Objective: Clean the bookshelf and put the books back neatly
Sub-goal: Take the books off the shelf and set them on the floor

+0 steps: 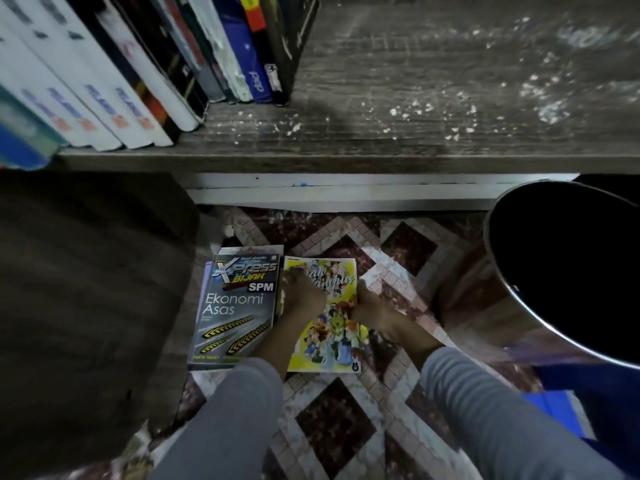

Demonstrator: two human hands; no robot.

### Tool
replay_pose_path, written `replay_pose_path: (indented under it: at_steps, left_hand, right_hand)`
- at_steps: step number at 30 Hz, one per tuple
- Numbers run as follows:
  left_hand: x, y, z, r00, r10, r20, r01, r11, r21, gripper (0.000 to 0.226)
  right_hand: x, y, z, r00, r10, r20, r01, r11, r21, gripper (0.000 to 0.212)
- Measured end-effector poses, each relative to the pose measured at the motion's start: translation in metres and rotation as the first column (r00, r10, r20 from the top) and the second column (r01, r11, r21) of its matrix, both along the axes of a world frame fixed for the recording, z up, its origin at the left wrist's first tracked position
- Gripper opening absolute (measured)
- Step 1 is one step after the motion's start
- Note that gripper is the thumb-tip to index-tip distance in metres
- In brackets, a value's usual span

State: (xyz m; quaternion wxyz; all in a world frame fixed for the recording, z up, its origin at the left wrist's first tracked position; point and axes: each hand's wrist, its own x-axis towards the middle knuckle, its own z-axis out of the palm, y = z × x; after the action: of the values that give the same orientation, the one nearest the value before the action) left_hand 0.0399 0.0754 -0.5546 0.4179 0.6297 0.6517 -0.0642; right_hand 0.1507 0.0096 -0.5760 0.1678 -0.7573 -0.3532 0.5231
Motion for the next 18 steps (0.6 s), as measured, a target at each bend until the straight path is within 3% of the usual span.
replay_pose_path:
  at_steps: [3, 6, 18]
  left_hand:
    - [-0.002, 0.001, 0.017, 0.997, -0.07, 0.035, 0.067, 0.995, 0.075, 0.078]
    - [-0.01, -0.001, 0.038, 0.994, -0.103, 0.046, 0.095, 0.983, 0.155, 0.069]
    - [-0.028, -0.061, 0.166, 0.974, -0.179, 0.14, 0.118, 0.925, 0.361, 0.044]
  right_hand:
    - [-0.002, 0.001, 0.014, 0.986, -0.125, 0.112, 0.113, 0.988, 0.106, 0.056]
    - [-0.002, 0.004, 0.036, 0.983, -0.147, 0.108, 0.13, 0.98, 0.153, 0.039]
    - [-0.028, -0.039, 0.183, 0.944, -0.286, 0.163, 0.182, 0.866, 0.466, 0.021]
